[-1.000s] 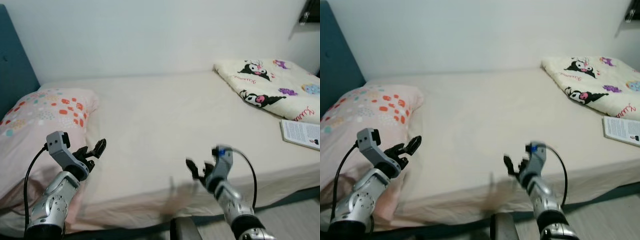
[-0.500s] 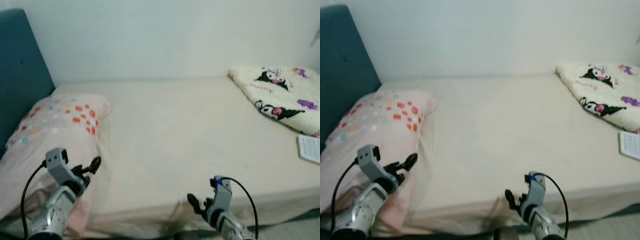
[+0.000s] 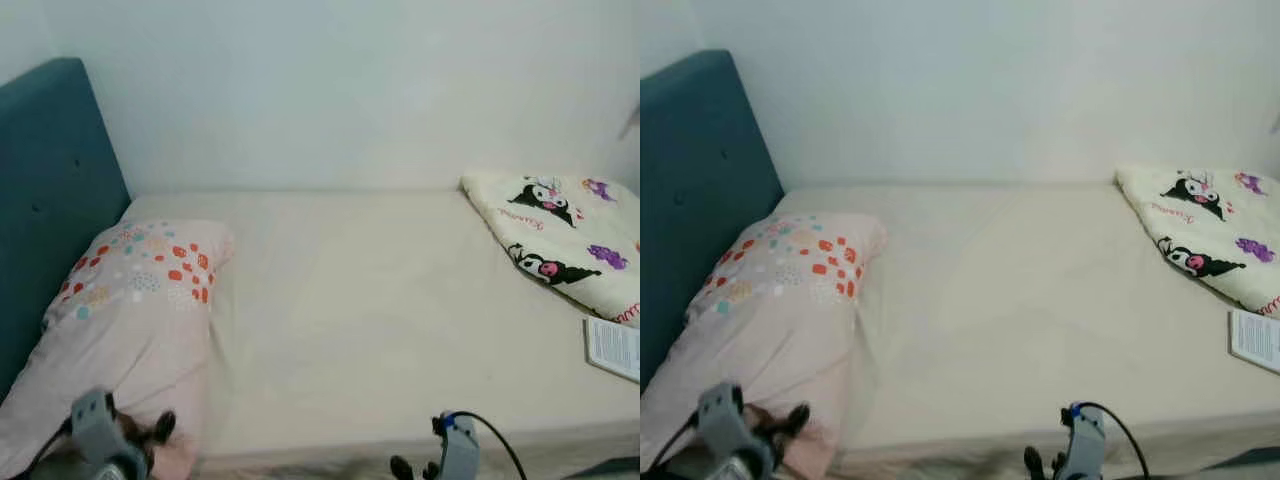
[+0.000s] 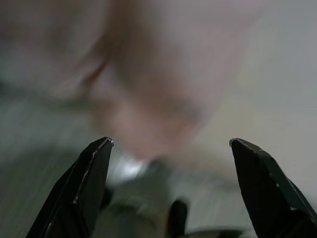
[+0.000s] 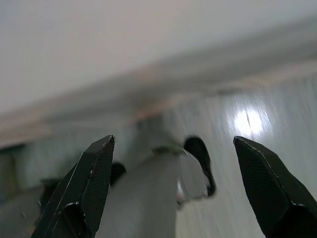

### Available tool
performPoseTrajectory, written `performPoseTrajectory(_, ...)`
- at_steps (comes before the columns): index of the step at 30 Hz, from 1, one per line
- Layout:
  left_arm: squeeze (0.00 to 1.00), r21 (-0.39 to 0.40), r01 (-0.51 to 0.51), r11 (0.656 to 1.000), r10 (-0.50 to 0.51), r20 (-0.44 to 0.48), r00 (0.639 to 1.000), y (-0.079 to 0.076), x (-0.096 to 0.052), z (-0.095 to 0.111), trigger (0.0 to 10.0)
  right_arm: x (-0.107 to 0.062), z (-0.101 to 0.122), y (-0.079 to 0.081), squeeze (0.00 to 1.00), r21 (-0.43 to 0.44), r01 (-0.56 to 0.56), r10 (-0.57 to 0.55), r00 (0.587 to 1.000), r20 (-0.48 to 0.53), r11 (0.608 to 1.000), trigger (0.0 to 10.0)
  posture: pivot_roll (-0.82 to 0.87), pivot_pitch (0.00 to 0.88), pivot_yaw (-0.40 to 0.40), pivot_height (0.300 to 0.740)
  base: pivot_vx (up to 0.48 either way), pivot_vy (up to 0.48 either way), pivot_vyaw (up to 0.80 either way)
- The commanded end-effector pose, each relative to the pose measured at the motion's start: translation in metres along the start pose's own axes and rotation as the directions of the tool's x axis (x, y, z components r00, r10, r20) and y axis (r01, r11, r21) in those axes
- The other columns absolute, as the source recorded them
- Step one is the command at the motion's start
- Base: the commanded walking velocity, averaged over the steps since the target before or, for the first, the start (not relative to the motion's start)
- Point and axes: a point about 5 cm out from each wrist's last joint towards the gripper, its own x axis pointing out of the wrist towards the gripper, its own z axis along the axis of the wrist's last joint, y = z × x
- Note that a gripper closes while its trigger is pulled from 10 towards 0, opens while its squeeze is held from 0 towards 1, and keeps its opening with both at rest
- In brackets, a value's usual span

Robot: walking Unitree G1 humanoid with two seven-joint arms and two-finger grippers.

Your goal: Clean up the room

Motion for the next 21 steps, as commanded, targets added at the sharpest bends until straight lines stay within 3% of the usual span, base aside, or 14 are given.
performPoseTrajectory(1,0.0,0.022,-0.019,1.0,0.019,-0.021,1.0,0.002,-0.001,-0.006,10.0,-0.001,-0.008,-0.002,0.0,-0.013,0.016,-0.016,0.999,-0.039,1.0,10.0,0.01,0.0,-0.067,0.74,0.0,0.0,0.0)
performPoseTrajectory(3,0.0,0.05,-0.087,0.995,0.092,-0.127,0.988,0.015,-0.011,-0.036,10.0,-0.004,-0.02,-0.005,0.0,-0.049,0.027,-0.032,0.995,-0.09,0.998,10.0,0.01,0.0,-0.07,0.74,0.0,0.0,0.0)
performPoseTrajectory(4,0.0,0.05,-0.087,0.995,0.092,-0.127,0.988,0.015,-0.011,-0.036,10.0,-0.004,-0.02,-0.005,0.0,-0.049,0.027,-0.032,0.995,-0.09,0.998,10.0,0.01,0.0,-0.07,0.74,0.0,0.0,0.0)
performPoseTrajectory(5,0.0,0.148,-0.174,0.974,0.207,-0.252,0.945,0.03,-0.027,-0.069,10.0,-0.005,-0.029,-0.005,0.0,-0.097,0.023,-0.036,0.991,-0.128,0.995,10.0,0.01,0.0,-0.071,0.74,0.0,0.0,0.0)
performPoseTrajectory(6,0.0,0.148,-0.174,0.974,0.207,-0.252,0.945,0.03,-0.027,-0.069,10.0,-0.005,-0.029,-0.005,0.0,-0.097,0.023,-0.036,0.991,-0.128,0.995,10.0,0.01,0.0,-0.071,0.74,0.0,0.0,0.0)
performPoseTrajectory(7,0.0,0.188,-0.221,0.957,0.269,-0.287,0.919,0.036,-0.034,-0.081,10.0,-0.005,-0.03,-0.005,0.0,-0.116,0.018,-0.034,0.99,-0.136,0.993,10.0,0.01,0.0,-0.071,0.74,0.0,0.0,0.0)
performPoseTrajectory(13,0.0,0.235,-0.247,0.94,0.305,-0.262,0.915,0.032,-0.03,-0.078,10.0,-0.004,-0.029,-0.002,0.0,-0.139,0.01,-0.029,0.99,-0.136,0.99,10.0,0.02,0.0,-0.079,0.74,0.0,0.0,0.0)
performPoseTrajectory(16,0.0,0.241,-0.256,0.936,0.31,-0.226,0.923,0.024,-0.022,-0.068,10.0,-0.003,-0.028,0.002,0.0,-0.204,-0.003,-0.027,0.989,-0.147,0.979,10.0,0.03,0.0,-0.084,0.74,0.0,0.0,0.0)
performPoseTrajectory(21,0.0,0.266,-0.258,0.929,0.312,-0.184,0.932,0.015,-0.013,-0.055,10.0,0.001,-0.018,0.004,0.0,-0.243,0.063,-0.094,0.988,-0.119,0.968,10.0,0.05,0.0,-0.089,0.74,0.0,0.0,0.0)
